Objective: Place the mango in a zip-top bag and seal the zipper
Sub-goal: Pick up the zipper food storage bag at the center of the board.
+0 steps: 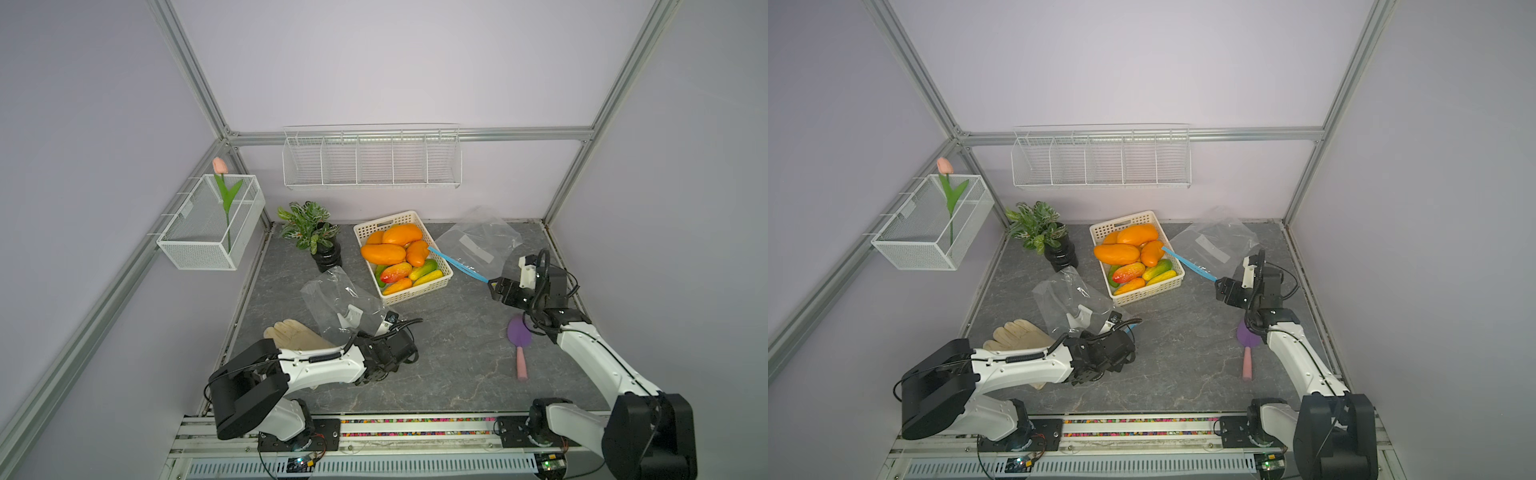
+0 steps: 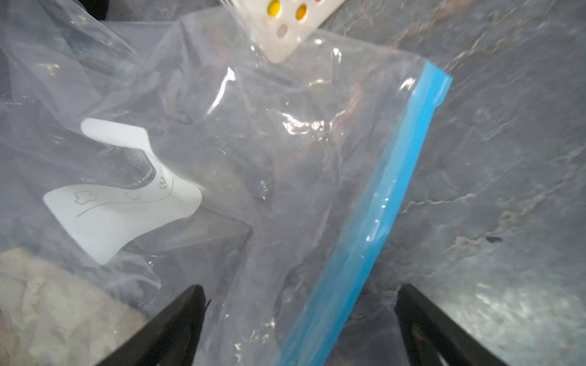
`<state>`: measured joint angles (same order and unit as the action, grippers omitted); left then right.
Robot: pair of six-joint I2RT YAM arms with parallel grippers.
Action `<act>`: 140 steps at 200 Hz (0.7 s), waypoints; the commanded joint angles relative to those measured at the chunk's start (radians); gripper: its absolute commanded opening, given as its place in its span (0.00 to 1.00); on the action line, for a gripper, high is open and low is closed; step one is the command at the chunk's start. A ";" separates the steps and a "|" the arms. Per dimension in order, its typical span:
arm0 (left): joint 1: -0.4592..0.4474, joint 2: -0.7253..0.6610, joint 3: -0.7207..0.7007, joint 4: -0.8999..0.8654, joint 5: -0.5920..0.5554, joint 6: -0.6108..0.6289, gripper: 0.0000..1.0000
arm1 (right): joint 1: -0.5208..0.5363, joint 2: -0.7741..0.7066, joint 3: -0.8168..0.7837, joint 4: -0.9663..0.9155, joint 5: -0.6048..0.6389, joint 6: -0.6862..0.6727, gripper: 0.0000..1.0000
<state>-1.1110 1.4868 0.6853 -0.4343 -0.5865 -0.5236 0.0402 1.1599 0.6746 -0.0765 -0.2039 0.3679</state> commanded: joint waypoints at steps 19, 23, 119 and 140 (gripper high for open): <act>0.039 0.029 0.029 0.064 0.009 0.010 0.84 | 0.003 0.000 -0.015 0.015 -0.009 0.010 0.89; 0.040 0.030 0.032 0.069 0.014 0.013 0.81 | 0.003 0.000 -0.015 0.017 -0.009 0.011 0.89; 0.086 0.053 0.021 0.149 0.053 0.038 0.26 | 0.005 0.017 -0.019 0.026 -0.022 0.015 0.89; 0.096 0.017 0.029 0.145 0.047 0.045 0.00 | 0.004 0.018 -0.021 0.030 -0.038 0.020 0.89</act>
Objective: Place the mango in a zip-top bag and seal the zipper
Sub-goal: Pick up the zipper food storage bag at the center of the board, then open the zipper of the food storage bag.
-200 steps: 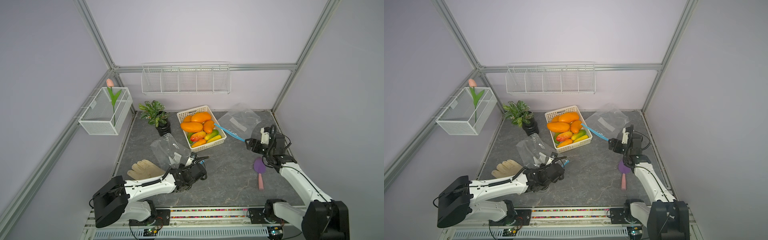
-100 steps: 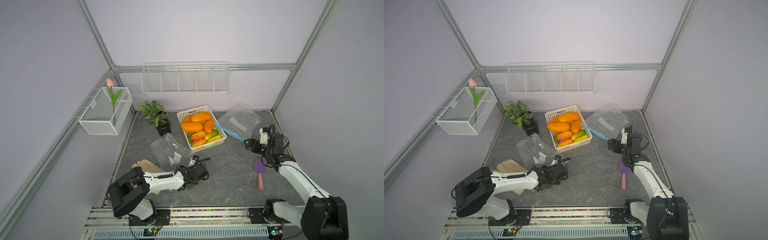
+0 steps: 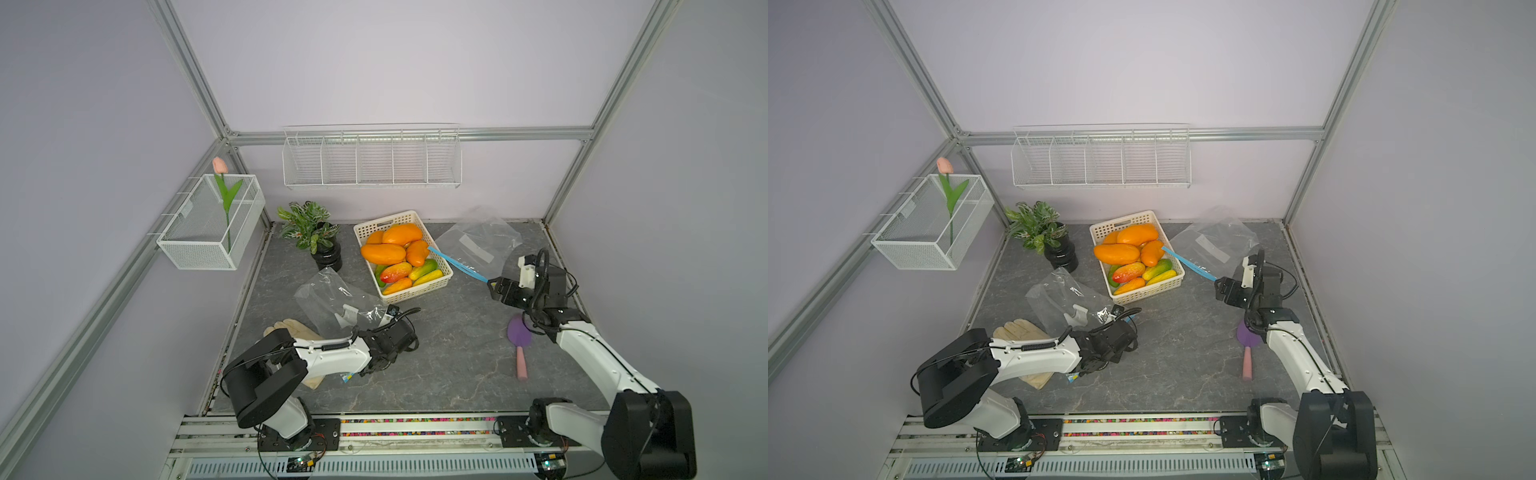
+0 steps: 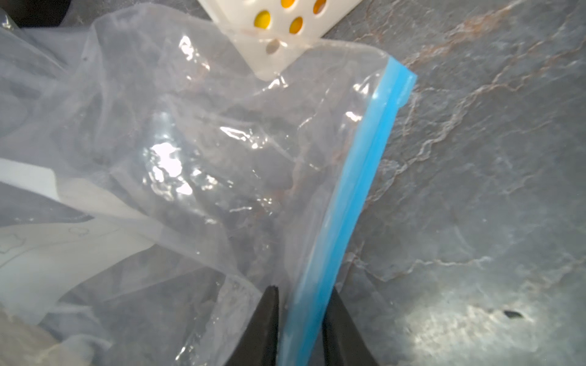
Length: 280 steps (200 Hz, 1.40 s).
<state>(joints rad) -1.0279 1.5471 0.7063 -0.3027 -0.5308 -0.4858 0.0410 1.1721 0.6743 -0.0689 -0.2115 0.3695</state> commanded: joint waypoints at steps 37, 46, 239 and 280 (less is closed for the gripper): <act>0.034 -0.133 0.054 0.017 0.042 0.013 0.00 | 0.035 0.016 -0.041 0.101 -0.157 0.067 0.89; 0.042 -0.151 0.069 0.019 0.058 0.010 0.00 | 0.063 0.023 -0.048 0.138 -0.206 0.088 0.90; 0.257 -0.265 0.186 0.102 0.454 -0.155 0.00 | 0.578 0.548 0.283 0.310 -0.335 0.157 0.50; 0.282 -0.331 0.191 0.003 0.396 -0.167 0.00 | 0.570 0.546 0.299 0.270 -0.290 0.180 0.15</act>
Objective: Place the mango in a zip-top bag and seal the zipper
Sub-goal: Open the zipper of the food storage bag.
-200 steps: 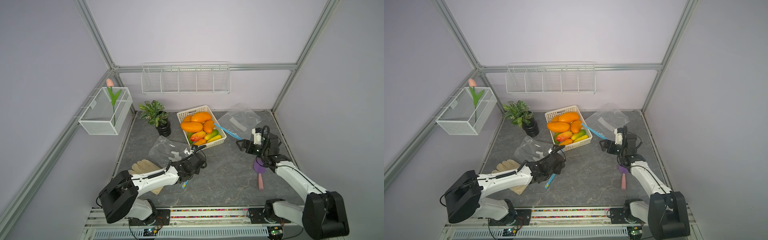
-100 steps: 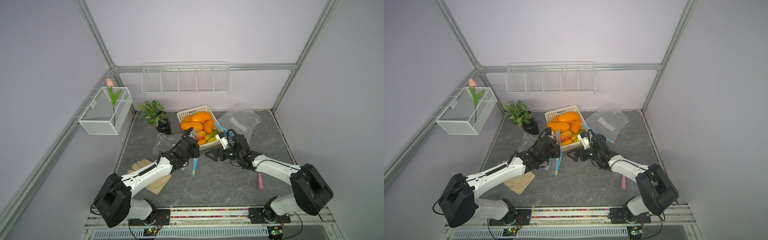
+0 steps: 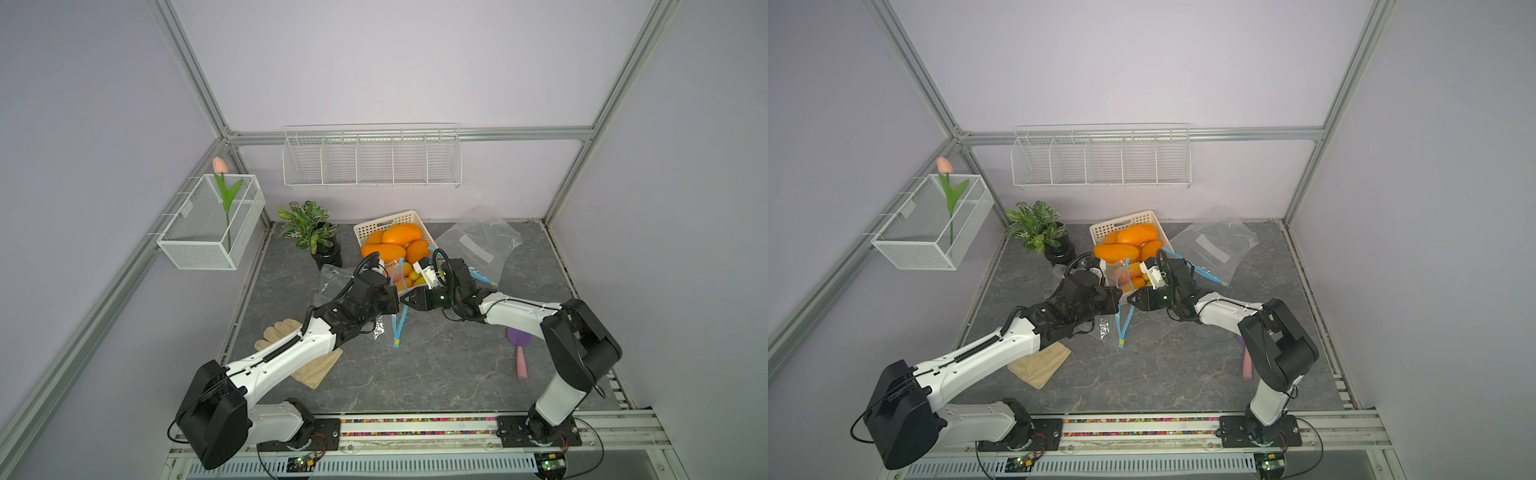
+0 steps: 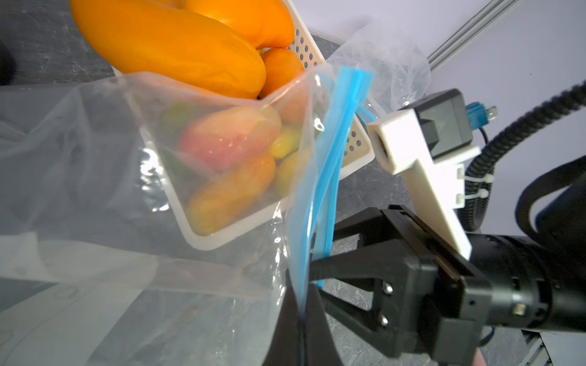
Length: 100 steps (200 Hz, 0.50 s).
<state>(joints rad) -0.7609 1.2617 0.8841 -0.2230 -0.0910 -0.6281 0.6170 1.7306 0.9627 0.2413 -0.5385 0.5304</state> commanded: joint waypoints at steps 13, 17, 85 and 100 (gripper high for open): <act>0.023 -0.071 0.007 -0.117 -0.079 -0.027 0.00 | -0.010 -0.027 0.017 -0.091 0.084 0.019 0.12; 0.026 -0.080 0.007 -0.133 -0.091 -0.025 0.00 | -0.010 -0.030 0.021 -0.111 0.103 0.017 0.11; 0.028 -0.187 -0.020 -0.231 -0.213 -0.058 0.00 | 0.031 -0.033 0.163 -0.324 0.119 -0.090 0.28; 0.028 -0.175 -0.017 -0.229 -0.216 -0.066 0.00 | 0.032 -0.048 0.192 -0.329 0.070 -0.134 0.49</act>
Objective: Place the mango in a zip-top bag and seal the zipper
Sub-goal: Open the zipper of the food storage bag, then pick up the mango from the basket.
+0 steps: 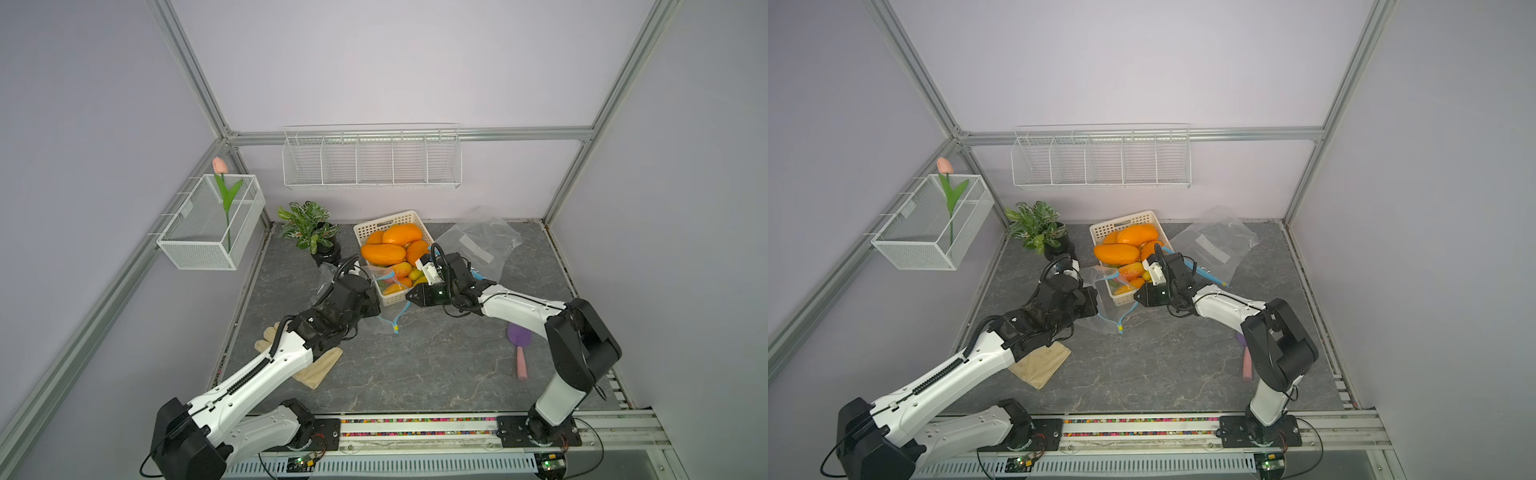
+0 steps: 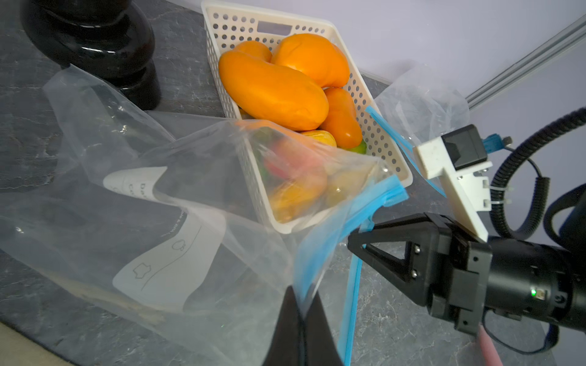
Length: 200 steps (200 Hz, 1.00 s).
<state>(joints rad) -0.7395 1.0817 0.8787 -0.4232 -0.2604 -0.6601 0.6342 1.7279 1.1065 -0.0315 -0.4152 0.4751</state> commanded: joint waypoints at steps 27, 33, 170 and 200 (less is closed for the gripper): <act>0.011 0.030 -0.014 -0.038 -0.079 -0.059 0.00 | -0.005 -0.098 0.074 -0.082 -0.044 -0.220 0.77; 0.015 0.031 -0.018 -0.038 -0.081 -0.062 0.00 | -0.019 -0.105 0.074 -0.069 -0.045 -0.250 0.80; 0.157 -0.028 -0.104 -0.023 0.003 -0.118 0.00 | -0.079 0.511 0.774 -0.222 0.074 -0.763 0.89; 0.182 -0.052 -0.121 -0.022 0.010 -0.119 0.00 | -0.051 0.535 0.757 -0.150 0.158 -0.791 0.89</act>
<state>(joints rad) -0.5751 1.0580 0.7742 -0.4393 -0.2600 -0.7551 0.5545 2.2539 1.8599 -0.2710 -0.2836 -0.2562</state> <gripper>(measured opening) 0.039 0.891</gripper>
